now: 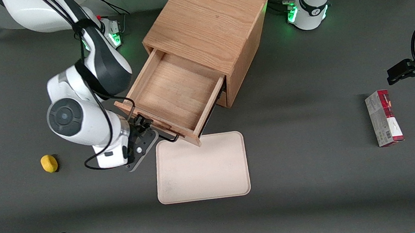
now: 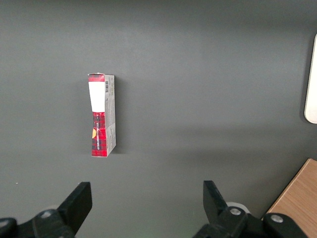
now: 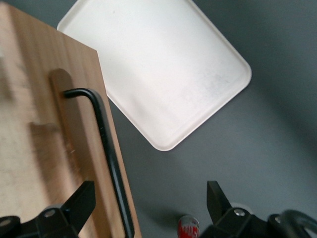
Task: Open upper drawer
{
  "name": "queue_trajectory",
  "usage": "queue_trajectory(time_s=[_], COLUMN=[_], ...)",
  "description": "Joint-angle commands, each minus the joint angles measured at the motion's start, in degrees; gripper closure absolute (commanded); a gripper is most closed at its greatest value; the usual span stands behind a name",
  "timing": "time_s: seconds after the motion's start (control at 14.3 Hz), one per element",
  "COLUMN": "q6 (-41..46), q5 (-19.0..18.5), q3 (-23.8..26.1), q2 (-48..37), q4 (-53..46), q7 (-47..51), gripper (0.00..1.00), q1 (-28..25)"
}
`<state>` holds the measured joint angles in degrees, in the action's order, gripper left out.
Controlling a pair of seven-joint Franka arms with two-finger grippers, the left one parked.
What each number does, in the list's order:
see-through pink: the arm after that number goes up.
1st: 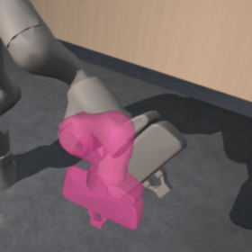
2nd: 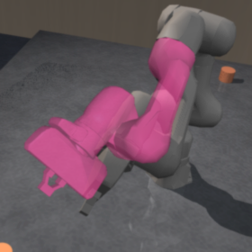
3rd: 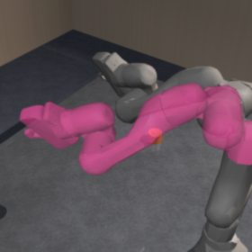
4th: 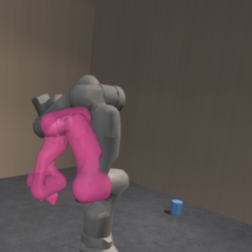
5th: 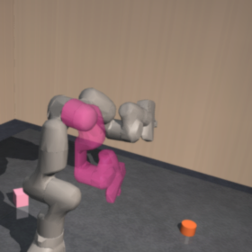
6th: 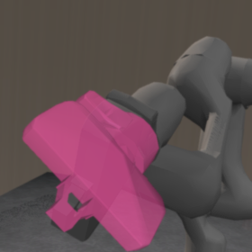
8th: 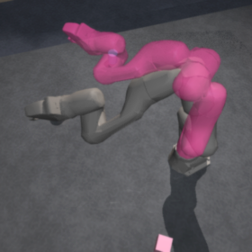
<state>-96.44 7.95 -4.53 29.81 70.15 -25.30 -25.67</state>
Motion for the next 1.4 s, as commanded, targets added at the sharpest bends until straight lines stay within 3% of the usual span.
queue_trajectory(time_s=[0.0, 0.21, 0.35, 0.56, 0.84, 0.98, 1.12, 1.33], q6=[4.06, 6.77, 9.94, 13.03, 12.85, 11.63, 7.25, 3.72], q5=[-1.18, -4.52, -6.19, -6.28, -5.67, -5.41, -5.14, -5.23], q3=[0.05, 0.14, -2.66, -6.7, -11.9, -9.55, -3.94, 1.0], q2=[-2.37, -6.42, -8.62, -11.69, -14.95, -16.96, -22.14, -26.72], q4=[-3.62, -3.44, -3.01, -1.78, 1.21, 3.48, 10.93, 17.55], q7=[6.29, 17.0, 23.77, 30.2, 31.01, 31.01, 30.92, 30.92], gripper=[0.0, 0.0, 0.0, 0.0, 0.0, 0.0, 0.0, 0.0], q1=[0.36, 0.36, 0.1, 0.1, 0.53, 6.92, 14.3, 20.82])
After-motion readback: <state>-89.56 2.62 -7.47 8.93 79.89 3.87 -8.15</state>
